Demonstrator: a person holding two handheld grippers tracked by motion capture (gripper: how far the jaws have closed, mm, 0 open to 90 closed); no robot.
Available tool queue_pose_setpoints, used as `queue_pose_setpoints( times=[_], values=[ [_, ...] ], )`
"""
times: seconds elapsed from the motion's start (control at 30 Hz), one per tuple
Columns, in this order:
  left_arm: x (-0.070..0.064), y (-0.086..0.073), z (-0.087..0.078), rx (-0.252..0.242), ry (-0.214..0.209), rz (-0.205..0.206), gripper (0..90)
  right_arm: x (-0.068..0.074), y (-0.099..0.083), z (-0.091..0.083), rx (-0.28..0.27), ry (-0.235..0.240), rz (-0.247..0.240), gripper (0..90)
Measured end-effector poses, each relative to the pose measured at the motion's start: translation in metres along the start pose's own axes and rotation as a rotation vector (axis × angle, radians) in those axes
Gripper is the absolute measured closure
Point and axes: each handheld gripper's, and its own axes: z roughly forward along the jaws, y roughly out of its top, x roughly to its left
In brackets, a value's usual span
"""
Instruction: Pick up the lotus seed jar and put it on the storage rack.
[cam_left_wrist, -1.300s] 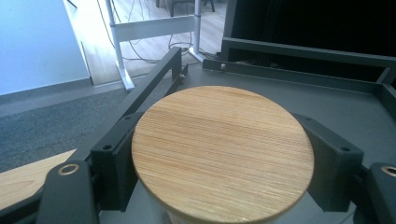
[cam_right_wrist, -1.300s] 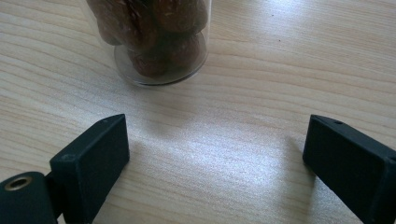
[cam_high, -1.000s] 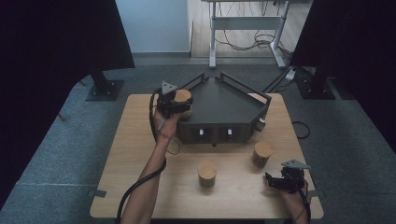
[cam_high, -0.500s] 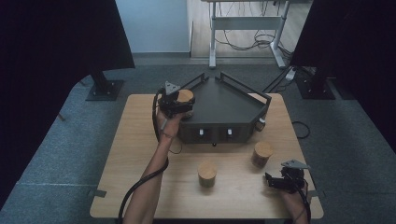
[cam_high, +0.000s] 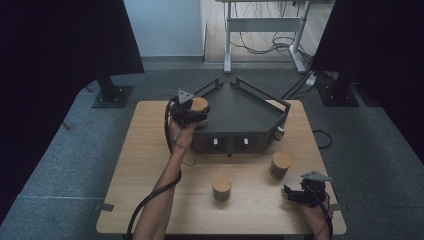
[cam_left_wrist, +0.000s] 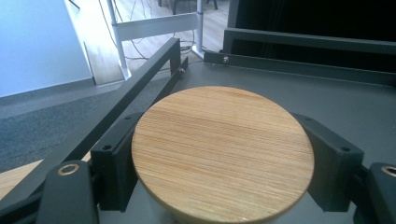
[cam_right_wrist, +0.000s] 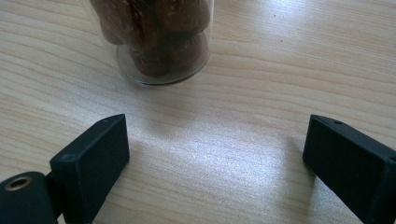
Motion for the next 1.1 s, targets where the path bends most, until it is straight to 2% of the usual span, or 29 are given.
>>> queue_pose_setpoints(
  times=[0.77, 0.93, 1.1],
  values=[
    [0.0032, -0.0048, 0.0042, 0.000, -0.017, -0.010, 23.1, 0.0001, 0.0000, 0.0000, 0.000, 0.002, -0.003, 6.5],
    [0.0047, -0.0054, 0.0058, -0.002, -0.006, -0.013, 12.1, 0.0002, 0.0000, 0.0000, 0.000, 0.003, -0.003, 6.5],
    [0.0057, -0.0078, 0.0068, 0.012, -0.005, -0.002, 6.3, 0.0002, 0.0000, 0.0000, 0.000, 0.003, -0.004, 6.5]
  ],
)
